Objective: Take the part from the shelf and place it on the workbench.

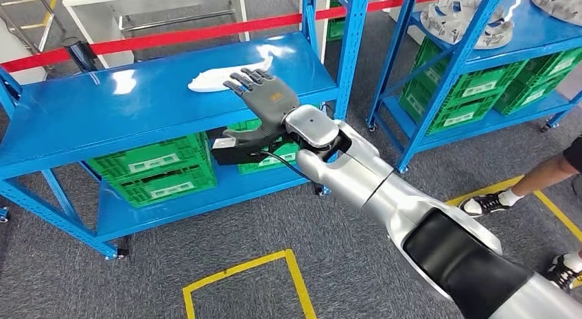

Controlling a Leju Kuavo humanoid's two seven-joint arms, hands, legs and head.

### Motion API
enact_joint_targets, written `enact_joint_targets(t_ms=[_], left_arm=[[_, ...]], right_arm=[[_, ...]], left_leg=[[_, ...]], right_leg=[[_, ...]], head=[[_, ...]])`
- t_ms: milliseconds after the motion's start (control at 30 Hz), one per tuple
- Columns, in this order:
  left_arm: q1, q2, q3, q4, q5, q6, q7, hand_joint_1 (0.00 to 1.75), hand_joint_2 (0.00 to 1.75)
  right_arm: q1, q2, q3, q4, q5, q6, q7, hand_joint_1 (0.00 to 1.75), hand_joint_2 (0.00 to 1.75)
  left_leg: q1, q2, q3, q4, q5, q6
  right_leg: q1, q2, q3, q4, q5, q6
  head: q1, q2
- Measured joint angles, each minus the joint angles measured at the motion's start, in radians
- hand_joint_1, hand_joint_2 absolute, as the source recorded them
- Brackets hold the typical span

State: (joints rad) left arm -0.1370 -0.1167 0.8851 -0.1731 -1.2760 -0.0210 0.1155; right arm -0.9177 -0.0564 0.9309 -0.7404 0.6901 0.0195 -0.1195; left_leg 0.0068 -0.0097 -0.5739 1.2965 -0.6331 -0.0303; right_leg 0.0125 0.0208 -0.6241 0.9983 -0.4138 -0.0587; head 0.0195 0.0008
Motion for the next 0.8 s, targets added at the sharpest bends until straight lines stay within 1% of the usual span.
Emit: enact_joint_targets(t_ms=[33, 67, 100, 133, 167, 200, 233, 267, 300, 333, 367, 400, 433, 467, 500, 533, 567, 600, 633, 667, 700, 733, 767, 800], left_arm=[[0.003, 0.0, 0.0, 0.0, 0.0, 0.0, 0.001, 0.0, 0.0], [0.007, 0.001, 0.0, 0.0, 0.0, 0.0, 0.001, 0.0, 0.0], [0.011, 0.001, 0.0, 0.0, 0.0, 0.0, 0.001, 0.0, 0.0], [0.015, 0.001, 0.0, 0.0, 0.0, 0.0, 0.0, 0.0, 0.0], [0.02, 0.001, 0.001, 0.001, 0.0, 0.0, 0.0, 0.0, 0.0], [0.023, 0.001, 0.001, 0.002, 0.0, 0.0, -0.001, 0.0, 0.0], [0.027, 0.001, 0.001, 0.003, 0.0, 0.0, -0.001, 0.0, 0.0], [0.028, 0.001, 0.001, 0.003, 0.001, 0.0, 0.0, 0.0, 0.0], [0.024, 0.001, 0.001, 0.003, 0.001, 0.001, 0.0, 0.0, 0.0], [0.019, 0.0, 0.002, 0.003, 0.001, 0.001, 0.0, 0.0, 0.0], [0.014, 0.0, 0.002, 0.002, 0.001, 0.001, -0.001, 0.0, 0.0], [0.009, -0.001, 0.002, 0.002, 0.001, 0.001, -0.001, 0.0, 0.0], [0.007, -0.001, 0.002, 0.001, 0.001, 0.001, -0.001, 0.0, 0.0], [0.007, 0.0, 0.002, 0.0, 0.001, 0.001, -0.001, 0.0, 0.0], [0.008, 0.0, 0.002, 0.0, 0.001, 0.002, -0.001, 0.0, 0.0], [0.01, 0.0, 0.002, 0.0, 0.001, 0.002, -0.001, 0.0, 0.0], [0.012, 0.0, 0.002, 0.0, 0.001, 0.002, -0.001, 0.0, 0.0], [0.014, -0.001, 0.002, 0.0, 0.001, 0.002, -0.001, 0.0, 0.0], [0.014, -0.002, 0.002, 0.0, 0.001, 0.002, -0.001, 0.0, 0.0], [0.016, -0.003, 0.003, 0.001, 0.002, 0.003, -0.001, 0.0, 0.0], [0.015, -0.004, 0.003, 0.001, 0.002, 0.004, -0.001, 0.0, 0.0], [0.015, -0.004, 0.003, 0.001, 0.002, 0.005, 0.0, 0.0, 0.0], [0.014, -0.004, 0.003, 0.001, 0.002, 0.006, 0.002, 0.0, 0.0], [0.013, -0.005, 0.003, 0.001, 0.002, 0.008, 0.002, 0.0, 0.0]], right_arm=[[0.004, 0.0, 0.001, 0.001, 0.0, 0.0, 0.0, 0.0, 0.0], [0.008, 0.0, 0.001, 0.001, 0.0, 0.0, 0.0, 0.0, 0.0], [0.011, 0.0, 0.001, 0.002, 0.0, -0.001, 0.0, 0.0, 0.0], [0.016, 0.0, 0.001, 0.003, -0.001, -0.002, 0.001, 0.0, 0.0], [0.023, 0.0, 0.001, 0.005, -0.001, -0.003, 0.002, 0.0, 0.0], [0.03, 0.001, 0.001, 0.007, -0.001, -0.004, 0.003, 0.0, 0.0], [0.035, 0.002, 0.002, 0.008, -0.001, -0.005, 0.003, 0.0, 0.0], [0.037, 0.003, 0.003, 0.009, -0.001, -0.006, 0.004, 0.0, 0.0], [0.034, 0.005, 0.003, 0.009, -0.001, -0.008, 0.005, 0.0, 0.0], [0.027, 0.005, 0.003, 0.009, -0.001, -0.01, 0.005, 0.0, 0.0], [0.02, 0.006, 0.003, 0.009, -0.002, -0.012, 0.006, 0.0, 0.0], [0.016, 0.006, 0.003, 0.009, -0.002, -0.014, 0.006, 0.0, 0.0], [0.015, 0.006, 0.003, 0.009, -0.002, -0.014, 0.006, 0.0, 0.0], [0.018, 0.006, 0.003, 0.009, -0.002, -0.015, 0.006, 0.0, 0.0], [0.022, 0.005, 0.003, 0.009, -0.002, -0.015, 0.006, 0.0, 0.0], [0.025, 0.004, 0.003, 0.009, -0.002, -0.016, 0.007, 0.0, 0.0], [0.028, 0.004, 0.003, 0.01, -0.002, -0.016, 0.007, 0.0, 0.0], [0.031, 0.003, 0.003, 0.01, -0.002, -0.016, 0.007, 0.0, 0.0], [0.033, 0.002, 0.003, 0.012, -0.002, -0.017, 0.007, 0.0, 0.0], [0.036, 0.002, 0.003, 0.015, -0.003, -0.018, 0.006, 0.0, 0.0], [0.041, 0.001, 0.003, 0.02, -0.004, -0.019, 0.005, 0.0, 0.0], [0.045, 0.0, 0.004, 0.026, -0.006, -0.02, 0.003, 0.0, 0.0], [0.049, 0.0, 0.004, 0.031, -0.007, -0.02, 0.001, 0.0, 0.0], [0.047, 0.001, 0.005, 0.035, -0.009, -0.021, -0.002, 0.0, 0.0]], left_leg=[[0.0, 0.001, -0.041, 0.002, -0.051, -0.001], [0.0, 0.001, -0.074, -0.016, -0.09, -0.001], [0.0, 0.002, -0.101, -0.05, -0.103, 0.001], [0.0, 0.002, -0.119, -0.1, -0.069, 0.004], [0.0, 0.003, -0.132, -0.164, 0.023, 0.007], [-0.001, 0.005, -0.138, -0.218, 0.126, 0.009], [-0.003, 0.006, -0.138, -0.254, 0.214, 0.012], [-0.004, 0.007, -0.133, -0.271, 0.266, 0.017], [-0.005, 0.008, -0.124, -0.268, 0.267, 0.023], [-0.005, 0.007, -0.113, -0.265, 0.255, 0.03], [-0.003, 0.006, -0.1, -0.267, 0.242, 0.037], [-0.001, 0.006, -0.085, -0.27, 0.229, 0.043], [0.001, 0.006, -0.067, -0.274, 0.216, 0.048], [0.001, 0.005, -0.047, -0.279, 0.2, 0.051], [0.001, 0.004, -0.024, -0.284, 0.183, 0.052], [0.002, 0.002, 0.0, -0.287, 0.165, 0.051], [0.004, 0.0, 0.026, -0.289, 0.146, 0.049], [0.005, -0.002, 0.052, -0.29, 0.125, 0.047], [0.006, -0.003, 0.078, -0.29, 0.105, 0.044], [0.007, -0.003, 0.1, -0.292, 0.085, 0.042], [0.007, -0.004, 0.123, -0.293, 0.065, 0.038], [0.006, -0.006, 0.144, -0.297, 0.045, 0.033], [0.005, -0.007, 0.165, -0.302, 0.031, 0.027], [0.003, -0.009, 0.185, -0.3, 0.027, 0.019]], right_leg=[[-0.001, 0.002, 0.026, -0.003, -0.02, 0.0], [-0.002, 0.004, 0.054, -0.005, -0.042, 0.001], [-0.003, 0.006, 0.083, -0.007, -0.065, 0.003], [-0.004, 0.007, 0.112, -0.008, -0.088, 0.005], [-0.004, 0.008, 0.139, -0.007, -0.112, 0.007], [-0.002, 0.01, 0.161, -0.005, -0.136, 0.011], [0.0, 0.013, 0.179, -0.004, -0.16, 0.017], [0.001, 0.015, 0.195, -0.001, -0.176, 0.023], [0.002, 0.017, 0.2, 0.013, -0.18, 0.029], [0.001, 0.016, 0.188, 0.047, -0.167, 0.034], [0.001, 0.012, 0.158, 0.104, -0.137, 0.039], [-0.001, 0.006, 0.109, 0.175, -0.106, 0.044], [-0.003, 0.0, 0.055, 0.245, -0.091, 0.051], [-0.006, -0.006, 0.006, 0.297, -0.1, 0.058], [-0.009, -0.009, -0.037, 0.324, -0.138, 0.063], [-0.013, -0.01, -0.072, 0.33, -0.191, 0.067], [-0.015, -0.012, -0.098, 0.315, -0.24, 0.07], [-0.017, -0.013, -0.115, 0.282, -0.269, 0.071], [-0.017, -0.015, -0.125, 0.232, -0.258, 0.07], [-0.017, -0.019, -0.127, 0.169, -0.194, 0.067], [-0.015, -0.023, -0.128, 0.108, -0.104, 0.064], [-0.013, -0.027, -0.123, 0.063, -0.022, 0.059], [-0.01, -0.028, -0.114, 0.036, 0.039, 0.055], [-0.01, -0.026, -0.105, 0.027, 0.06, 0.05]], head=[[0.0, 0.0], [0.0, 0.0], [0.0, 0.0], [0.0, 0.0], [0.0, 0.0], [-0.001, 0.0], [-0.001, 0.0], [-0.001, 0.0], [-0.001, 0.0], [0.0, 0.0], [0.0, 0.0], [0.001, 0.0], [0.002, 0.0], [0.003, 0.0], [0.004, 0.0], [0.004, 0.0], [0.005, 0.0], [0.005, 0.0], [0.006, 0.0], [0.006, 0.0], [0.006, 0.0], [0.006, 0.0], [0.007, 0.0], [0.007, 0.0]])
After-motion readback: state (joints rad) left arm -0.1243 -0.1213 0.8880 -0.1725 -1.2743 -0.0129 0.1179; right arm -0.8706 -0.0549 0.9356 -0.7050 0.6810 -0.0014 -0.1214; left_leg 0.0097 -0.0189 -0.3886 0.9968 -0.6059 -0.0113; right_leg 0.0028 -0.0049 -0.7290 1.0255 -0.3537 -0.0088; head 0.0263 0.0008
